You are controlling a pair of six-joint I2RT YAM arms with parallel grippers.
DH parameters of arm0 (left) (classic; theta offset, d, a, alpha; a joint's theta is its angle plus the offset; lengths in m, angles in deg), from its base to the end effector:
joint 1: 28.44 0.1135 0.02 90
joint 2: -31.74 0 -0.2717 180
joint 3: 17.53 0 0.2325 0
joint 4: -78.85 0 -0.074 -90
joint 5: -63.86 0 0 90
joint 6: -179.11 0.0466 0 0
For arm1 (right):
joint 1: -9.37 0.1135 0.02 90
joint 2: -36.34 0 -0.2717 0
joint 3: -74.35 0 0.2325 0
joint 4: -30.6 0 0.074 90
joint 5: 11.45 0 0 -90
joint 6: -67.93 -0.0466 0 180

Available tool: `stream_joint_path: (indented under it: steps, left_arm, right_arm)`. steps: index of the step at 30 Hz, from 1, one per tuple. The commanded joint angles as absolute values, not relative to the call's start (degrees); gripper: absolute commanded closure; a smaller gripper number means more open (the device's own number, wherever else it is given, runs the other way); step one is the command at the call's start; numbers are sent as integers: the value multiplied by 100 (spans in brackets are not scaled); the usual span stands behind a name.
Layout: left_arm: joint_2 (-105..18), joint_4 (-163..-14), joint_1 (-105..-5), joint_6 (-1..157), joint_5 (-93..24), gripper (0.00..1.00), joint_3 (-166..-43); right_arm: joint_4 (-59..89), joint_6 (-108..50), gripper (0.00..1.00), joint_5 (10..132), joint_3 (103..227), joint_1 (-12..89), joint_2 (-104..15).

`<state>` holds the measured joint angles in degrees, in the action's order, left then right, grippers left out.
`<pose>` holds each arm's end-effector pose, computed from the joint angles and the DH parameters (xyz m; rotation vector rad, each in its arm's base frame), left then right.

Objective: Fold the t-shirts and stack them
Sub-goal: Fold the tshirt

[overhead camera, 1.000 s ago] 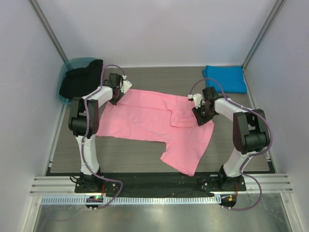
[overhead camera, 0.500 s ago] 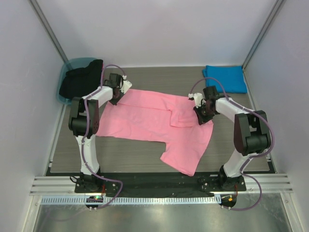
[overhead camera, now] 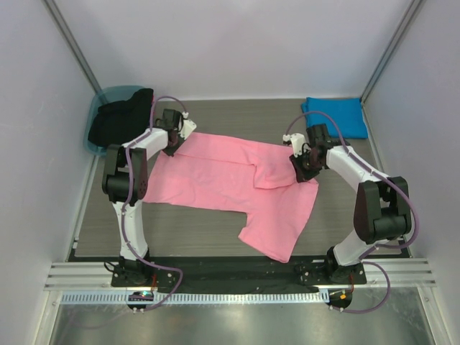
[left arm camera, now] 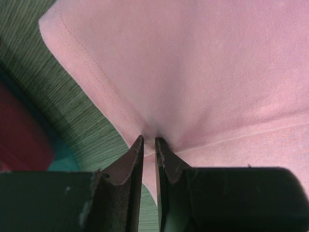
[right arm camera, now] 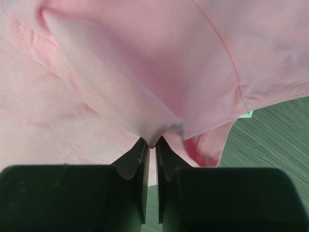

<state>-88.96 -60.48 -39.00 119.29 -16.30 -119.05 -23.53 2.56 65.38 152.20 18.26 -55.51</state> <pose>0.4326 -0.0725 0.1670 0.8587 2.4879 0.3439 0.2936 0.0567 0.2180 -0.8435 2.5902 0.2394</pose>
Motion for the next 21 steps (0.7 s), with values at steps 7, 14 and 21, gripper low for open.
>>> stream_joint_path:
  steps: [7, 14, 21]
  left_arm:
    - [-8894, -5992, -3960, 11873, -1806, 83, -11844]
    - [-8893, -6018, -3960, 11891, -1779, 83, -11791]
    - [-8902, -6009, -3960, 11926, -1771, 83, -11827]
  right_arm:
    - [-2443, 193, 76, 6387, 15390, 1834, -5647]
    - [-2434, 228, 86, 6352, 15426, 1843, -5770]
    - [-2846, 26, 99, 6071, 15584, 1816, -5727]
